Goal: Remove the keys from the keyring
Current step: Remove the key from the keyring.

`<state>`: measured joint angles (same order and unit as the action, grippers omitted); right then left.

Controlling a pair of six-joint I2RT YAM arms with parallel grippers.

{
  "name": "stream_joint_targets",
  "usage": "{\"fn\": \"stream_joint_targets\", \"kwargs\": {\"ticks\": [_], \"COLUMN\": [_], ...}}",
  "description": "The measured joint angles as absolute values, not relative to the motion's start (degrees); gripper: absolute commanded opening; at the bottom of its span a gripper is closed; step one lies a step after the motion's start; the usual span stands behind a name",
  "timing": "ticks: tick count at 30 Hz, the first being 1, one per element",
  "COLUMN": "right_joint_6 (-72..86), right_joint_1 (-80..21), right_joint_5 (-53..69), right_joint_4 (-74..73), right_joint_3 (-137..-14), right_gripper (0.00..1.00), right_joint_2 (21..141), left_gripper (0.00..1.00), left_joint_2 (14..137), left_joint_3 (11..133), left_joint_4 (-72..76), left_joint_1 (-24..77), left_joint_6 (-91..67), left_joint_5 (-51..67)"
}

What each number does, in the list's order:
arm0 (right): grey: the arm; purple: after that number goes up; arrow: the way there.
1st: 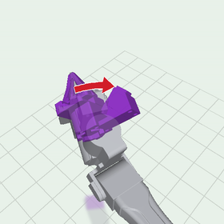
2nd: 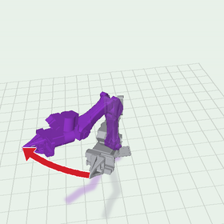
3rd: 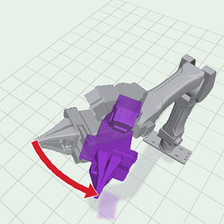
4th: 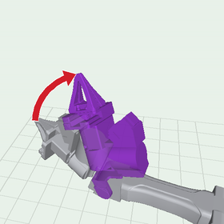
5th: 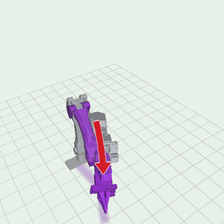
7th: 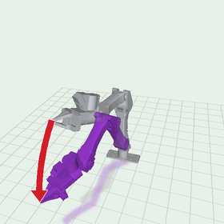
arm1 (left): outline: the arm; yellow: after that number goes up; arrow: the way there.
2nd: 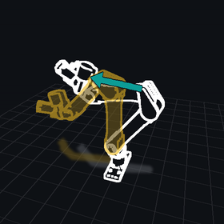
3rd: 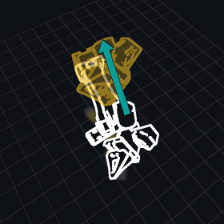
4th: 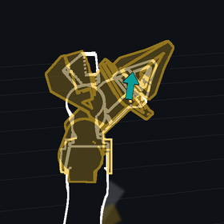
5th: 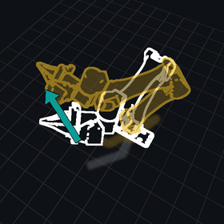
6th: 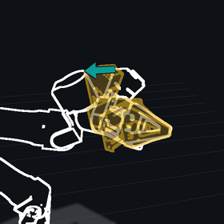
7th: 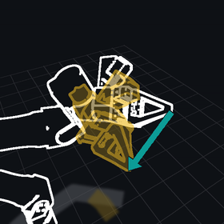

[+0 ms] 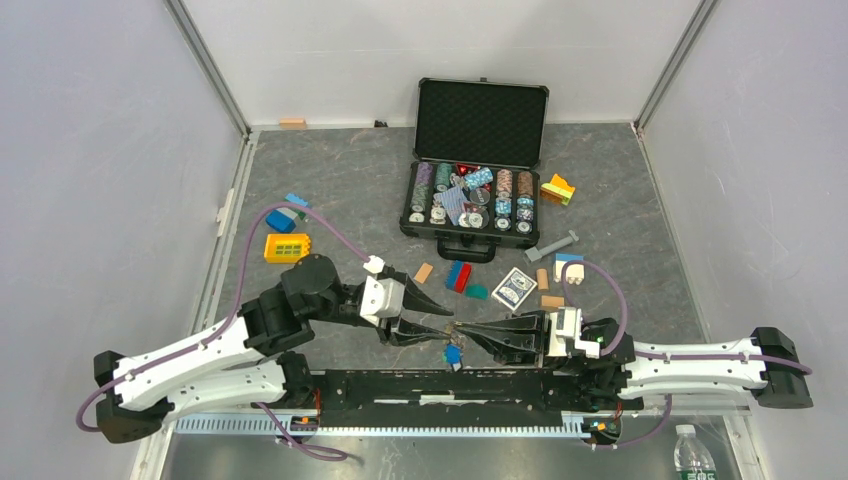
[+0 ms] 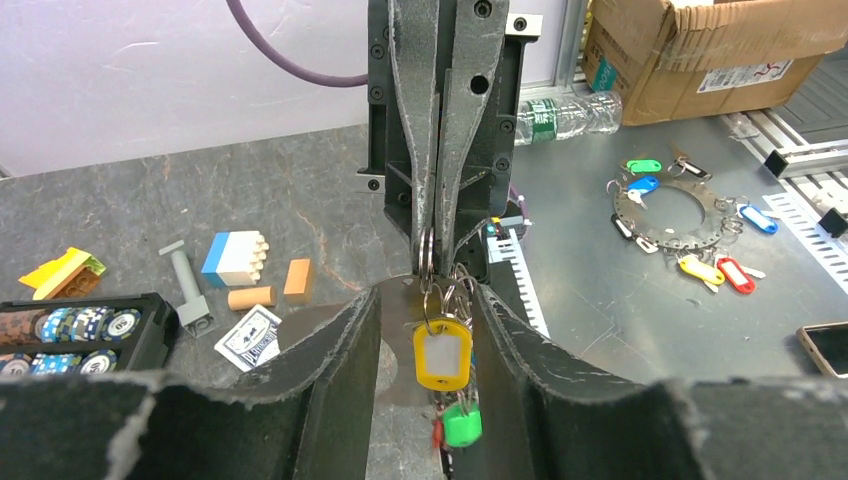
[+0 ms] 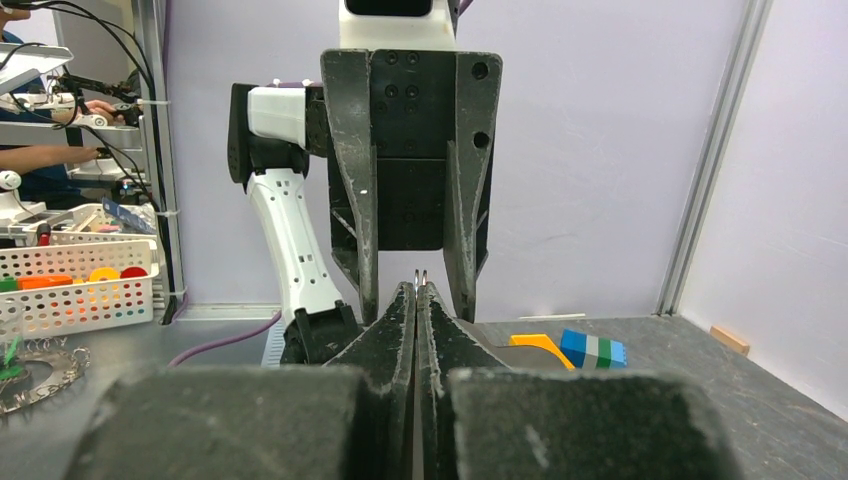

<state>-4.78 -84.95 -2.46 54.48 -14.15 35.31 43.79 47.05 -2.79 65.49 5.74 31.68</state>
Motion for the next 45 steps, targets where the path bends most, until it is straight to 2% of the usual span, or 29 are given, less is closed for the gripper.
{"fn": "stream_joint_targets", "kwargs": {"ticks": [18, 21, 26, 30, 37, 39, 43, 45], "right_joint_6": [-4.73, -4.75, -4.75, -4.75, -4.75, -4.75, -4.99, -5.56], "right_joint_1": [-84.95, -84.95, -84.95, -84.95, -84.95, -84.95, -84.95, -84.95], "right_joint_5": [-2.44, -2.44, -2.5, -2.52, -2.55, -2.59, -3.07, -3.46], "right_joint_4": [55.83, 56.07, 56.16, 56.16, 56.25, 56.01, 52.05, 48.03], "right_joint_3": [-13.98, -13.89, -13.69, -13.63, -13.61, -13.61, -13.72, -14.48], "right_gripper": [0.0, 0.0, 0.0, 0.0, 0.0, 0.05, 0.28, 0.36], "right_joint_2": [35.73, 35.73, 35.7, 35.68, 35.68, 35.53, 34.02, 32.82], "left_gripper": [0.4, 0.35, 0.2, 0.04, 0.02, 0.02, 0.02, 0.02], "left_joint_2": [45.76, 46.17, 46.46, 46.52, 46.59, 46.59, 46.63, 46.61], "left_joint_3": [47.05, 47.05, 47.05, 47.07, 47.09, 47.09, 47.46, 47.92], "left_joint_4": [-1.41, -1.32, -1.26, -1.17, -1.1, -1.23, -3.81, -6.35], "left_joint_1": [65.49, 65.49, 65.52, 65.52, 65.49, 65.49, 65.52, 65.49], "left_joint_6": [5.39, 5.39, 5.37, 5.28, 5.17, 5.19, 5.69, 6.37], "left_joint_5": [32.16, 32.18, 33.15, 33.47, 33.61, 33.58, 33.54, 33.39]}}
